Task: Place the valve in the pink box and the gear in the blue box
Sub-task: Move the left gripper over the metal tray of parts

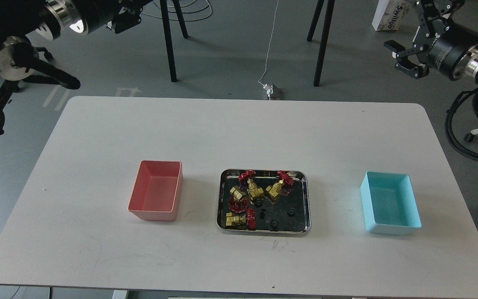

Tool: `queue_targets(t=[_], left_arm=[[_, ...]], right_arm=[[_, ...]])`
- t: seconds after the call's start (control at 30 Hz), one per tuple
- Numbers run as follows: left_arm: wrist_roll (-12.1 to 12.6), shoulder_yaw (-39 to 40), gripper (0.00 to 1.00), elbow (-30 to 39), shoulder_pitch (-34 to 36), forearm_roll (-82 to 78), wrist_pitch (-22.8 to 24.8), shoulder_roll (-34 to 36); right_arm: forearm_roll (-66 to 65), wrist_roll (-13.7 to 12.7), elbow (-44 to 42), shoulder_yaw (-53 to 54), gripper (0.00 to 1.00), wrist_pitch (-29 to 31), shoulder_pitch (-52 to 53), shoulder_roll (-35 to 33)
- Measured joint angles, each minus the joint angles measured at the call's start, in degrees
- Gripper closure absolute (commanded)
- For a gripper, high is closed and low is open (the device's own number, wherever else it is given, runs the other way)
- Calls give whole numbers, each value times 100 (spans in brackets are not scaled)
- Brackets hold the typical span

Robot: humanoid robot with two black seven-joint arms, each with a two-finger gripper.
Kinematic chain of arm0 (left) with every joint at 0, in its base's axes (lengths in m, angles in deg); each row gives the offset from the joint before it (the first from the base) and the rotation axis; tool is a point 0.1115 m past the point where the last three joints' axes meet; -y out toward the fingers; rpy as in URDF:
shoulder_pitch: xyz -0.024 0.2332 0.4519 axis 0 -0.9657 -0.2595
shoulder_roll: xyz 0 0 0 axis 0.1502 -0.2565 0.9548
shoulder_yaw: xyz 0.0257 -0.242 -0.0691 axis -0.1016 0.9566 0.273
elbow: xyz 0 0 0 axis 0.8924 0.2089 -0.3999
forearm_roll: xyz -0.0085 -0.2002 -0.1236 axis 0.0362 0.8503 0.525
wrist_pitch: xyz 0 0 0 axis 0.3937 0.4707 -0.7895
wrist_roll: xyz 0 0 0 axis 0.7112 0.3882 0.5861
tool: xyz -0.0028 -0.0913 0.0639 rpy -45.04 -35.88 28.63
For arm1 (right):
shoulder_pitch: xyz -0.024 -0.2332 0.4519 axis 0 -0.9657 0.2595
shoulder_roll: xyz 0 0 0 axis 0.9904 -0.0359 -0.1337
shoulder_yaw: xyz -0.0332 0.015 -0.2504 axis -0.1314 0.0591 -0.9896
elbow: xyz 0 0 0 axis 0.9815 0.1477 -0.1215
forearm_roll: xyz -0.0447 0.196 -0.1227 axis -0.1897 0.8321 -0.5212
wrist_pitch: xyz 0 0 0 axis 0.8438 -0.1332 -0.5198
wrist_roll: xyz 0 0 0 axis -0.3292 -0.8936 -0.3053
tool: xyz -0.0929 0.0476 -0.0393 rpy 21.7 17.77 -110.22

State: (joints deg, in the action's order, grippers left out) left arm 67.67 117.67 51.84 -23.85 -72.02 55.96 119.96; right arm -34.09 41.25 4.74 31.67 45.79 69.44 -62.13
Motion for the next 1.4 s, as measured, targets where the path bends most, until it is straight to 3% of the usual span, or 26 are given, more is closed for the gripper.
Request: queue_targets(t=[0.1,0.3,0.47,0.6,0.67,0.8,1.03,1.2,1.4], left_arm=[[-122,22,0,61,-35,-17,94,-6],[-660,257,0,165,-148,15,244,13],[-873,438,0,-383,-211,20,509,-209],[-1491,11,0,-520,-215,-717,651,-653],[-1639,-186,0,-300,-221,-1250,595,-693],[-1668,-530,1,454,-276,-2471,199,-611],[-1709,-1439,3,1462,-520,-5925,-1203,-534],[-1723,-1931,4,1486,-814,-8644,-1935,-544],[-1634,-2089,1,1229,-1628,-9292,-2053,-669]], right_arm=[[-7,20,2,-1,1,-8,-13,13],[-56,41,-10,-89,1,-10,-56,15],[-56,62,16,-81,1,-10,-65,-28],[-54,77,32,-48,1,8,-15,-49],[-52,79,32,-40,1,29,71,-61],[-52,72,20,-38,1,49,376,-72],[-52,51,-7,-25,1,32,841,-73],[-52,52,-52,-16,1,-4,1014,-82],[-60,52,-96,-16,1,-15,1056,-67]])
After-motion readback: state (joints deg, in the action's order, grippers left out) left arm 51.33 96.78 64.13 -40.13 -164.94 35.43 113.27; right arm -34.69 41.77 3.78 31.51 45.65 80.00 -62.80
